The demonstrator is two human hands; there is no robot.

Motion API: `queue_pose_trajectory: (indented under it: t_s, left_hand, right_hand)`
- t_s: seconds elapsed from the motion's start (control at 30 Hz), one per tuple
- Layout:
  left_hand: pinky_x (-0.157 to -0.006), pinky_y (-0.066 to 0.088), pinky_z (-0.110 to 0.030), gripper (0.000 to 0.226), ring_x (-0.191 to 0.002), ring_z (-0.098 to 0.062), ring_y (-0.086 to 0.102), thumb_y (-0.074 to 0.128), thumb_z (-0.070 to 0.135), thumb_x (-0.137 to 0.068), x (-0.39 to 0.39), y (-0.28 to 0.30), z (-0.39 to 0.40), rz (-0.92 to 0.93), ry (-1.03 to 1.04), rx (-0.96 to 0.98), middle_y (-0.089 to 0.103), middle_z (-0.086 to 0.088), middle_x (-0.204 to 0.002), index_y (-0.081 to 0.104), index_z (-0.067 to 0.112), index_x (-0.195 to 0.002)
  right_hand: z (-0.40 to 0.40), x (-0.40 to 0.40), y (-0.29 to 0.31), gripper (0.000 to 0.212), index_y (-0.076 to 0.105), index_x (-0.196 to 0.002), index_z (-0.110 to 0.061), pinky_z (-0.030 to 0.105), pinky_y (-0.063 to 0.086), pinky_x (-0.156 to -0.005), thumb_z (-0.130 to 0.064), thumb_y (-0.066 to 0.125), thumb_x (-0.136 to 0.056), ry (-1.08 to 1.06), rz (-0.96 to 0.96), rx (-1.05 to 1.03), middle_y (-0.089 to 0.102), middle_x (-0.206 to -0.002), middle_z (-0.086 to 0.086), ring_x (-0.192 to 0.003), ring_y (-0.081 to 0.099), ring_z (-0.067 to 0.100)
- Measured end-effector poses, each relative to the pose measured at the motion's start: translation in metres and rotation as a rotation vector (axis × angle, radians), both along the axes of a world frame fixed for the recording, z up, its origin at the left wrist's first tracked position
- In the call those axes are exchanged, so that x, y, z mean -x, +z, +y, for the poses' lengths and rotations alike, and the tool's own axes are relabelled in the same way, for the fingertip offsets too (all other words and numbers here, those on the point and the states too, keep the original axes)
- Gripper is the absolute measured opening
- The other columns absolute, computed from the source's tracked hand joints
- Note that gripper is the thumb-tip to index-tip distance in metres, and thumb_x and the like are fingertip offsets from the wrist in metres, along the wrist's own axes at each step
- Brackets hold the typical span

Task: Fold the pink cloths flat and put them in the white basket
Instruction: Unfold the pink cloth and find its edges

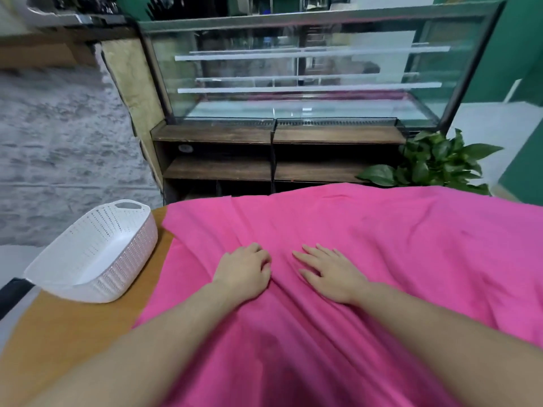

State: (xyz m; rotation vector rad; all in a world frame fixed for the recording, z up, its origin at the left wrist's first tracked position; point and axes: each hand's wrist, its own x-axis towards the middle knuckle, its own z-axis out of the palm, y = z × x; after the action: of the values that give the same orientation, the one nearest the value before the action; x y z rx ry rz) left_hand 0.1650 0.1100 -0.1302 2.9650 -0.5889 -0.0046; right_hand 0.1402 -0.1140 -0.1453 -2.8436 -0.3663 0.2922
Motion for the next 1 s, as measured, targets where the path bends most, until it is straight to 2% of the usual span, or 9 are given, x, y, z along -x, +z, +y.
queue_pose_trajectory:
  t_s: [0.17, 0.23, 0.3, 0.43, 0.53, 0.6, 0.73, 0.83, 1.0]
  left_hand:
    - [-0.091, 0.047, -0.041, 0.030, -0.116, -0.024, 0.056, 0.043, 0.041, -0.096, 0.087, 0.003, -0.011, -0.039, 0.003, 0.047, 0.052, 0.006, -0.129, 0.058, 0.032, -0.121]
    - [-0.097, 0.044, -0.041, 0.037, -0.124, -0.021, 0.051, 0.037, 0.047, -0.095, 0.120, 0.002, -0.013, -0.035, 0.015, 0.082, 0.048, 0.007, -0.137, 0.057, 0.033, -0.123]
    - [-0.105, 0.037, -0.046, 0.052, -0.132, -0.015, 0.043, 0.022, 0.057, -0.090, 0.151, 0.000, -0.016, -0.043, -0.008, 0.099, 0.045, 0.011, -0.140, 0.057, 0.035, -0.122]
    - [-0.113, 0.020, -0.066, 0.062, -0.143, -0.008, 0.026, 0.015, 0.068, -0.089, 0.202, -0.012, -0.015, 0.043, -0.006, 0.118, 0.041, 0.020, -0.145, 0.052, 0.042, -0.130]
    - [-0.113, 0.004, -0.072, 0.055, -0.152, -0.017, 0.003, 0.023, 0.066, -0.097, 0.216, -0.023, -0.015, 0.169, 0.032, 0.023, 0.014, 0.022, -0.162, 0.026, 0.049, -0.149]
    - [-0.111, 0.000, -0.075, 0.051, -0.153, -0.021, -0.004, 0.021, 0.061, -0.100, 0.217, -0.025, -0.021, 0.174, 0.044, -0.019, 0.004, 0.023, -0.163, 0.017, 0.053, -0.151]
    - [-0.107, 0.001, -0.079, 0.045, -0.153, -0.023, -0.004, 0.019, 0.053, -0.104, 0.205, -0.019, -0.038, 0.179, 0.110, -0.009, 0.004, 0.026, -0.162, 0.018, 0.057, -0.149]
    - [-0.105, -0.004, -0.081, 0.048, -0.153, -0.025, -0.007, 0.017, 0.059, -0.102, 0.194, -0.017, -0.048, 0.223, 0.139, 0.007, 0.001, 0.025, -0.162, 0.017, 0.056, -0.150]
    - [-0.101, -0.009, -0.082, 0.058, -0.151, -0.029, -0.017, 0.010, 0.070, -0.096, 0.175, -0.022, -0.060, 0.251, 0.181, -0.087, -0.013, 0.020, -0.163, -0.004, 0.056, -0.150]
  right_hand:
    - [-0.021, 0.078, 0.019, 0.056, 0.036, -0.149, -0.040, 0.042, 0.014, -0.120, -0.058, 0.032, -0.096, -0.094, -0.092, 0.031, 0.029, -0.159, -0.010, -0.148, 0.020, 0.016]
    - [-0.028, 0.109, 0.025, 0.072, 0.049, -0.138, -0.038, 0.037, 0.030, -0.110, -0.070, 0.024, -0.079, -0.146, -0.188, 0.097, 0.048, -0.143, -0.008, -0.135, 0.039, 0.017]
    - [-0.037, 0.136, 0.025, 0.077, 0.058, -0.127, -0.037, 0.034, 0.037, -0.096, -0.074, 0.023, -0.069, -0.178, -0.241, 0.144, 0.057, -0.124, -0.007, -0.119, 0.049, 0.019]
    - [-0.053, 0.183, 0.021, 0.051, 0.059, -0.125, -0.038, 0.035, 0.039, -0.095, -0.064, 0.051, -0.081, -0.253, -0.197, 0.141, 0.055, -0.122, -0.006, -0.119, 0.048, 0.018]
    - [-0.064, 0.200, 0.013, 0.034, 0.062, -0.120, -0.036, 0.037, 0.040, -0.093, -0.052, 0.053, -0.091, -0.319, -0.224, 0.148, 0.056, -0.118, -0.005, -0.117, 0.050, 0.021]
    - [-0.067, 0.202, 0.011, 0.027, 0.065, -0.115, -0.036, 0.037, 0.041, -0.089, -0.046, 0.049, -0.095, -0.347, -0.269, 0.165, 0.056, -0.114, -0.006, -0.114, 0.052, 0.021]
    - [-0.068, 0.180, 0.030, 0.025, 0.071, -0.109, -0.039, 0.038, 0.043, -0.084, -0.043, 0.050, -0.096, -0.410, -0.390, 0.155, 0.056, -0.106, -0.002, -0.106, 0.055, 0.024]
    - [-0.073, 0.149, 0.063, 0.027, 0.071, -0.113, -0.039, 0.038, 0.047, -0.083, -0.040, 0.048, -0.098, -0.468, -0.453, 0.101, 0.066, -0.108, 0.000, -0.103, 0.063, 0.028]
    - [-0.071, 0.103, 0.086, 0.027, 0.071, -0.113, -0.032, 0.036, 0.047, -0.078, -0.033, 0.046, -0.101, -0.543, -0.458, -0.037, 0.071, -0.112, 0.002, -0.102, 0.064, 0.032]
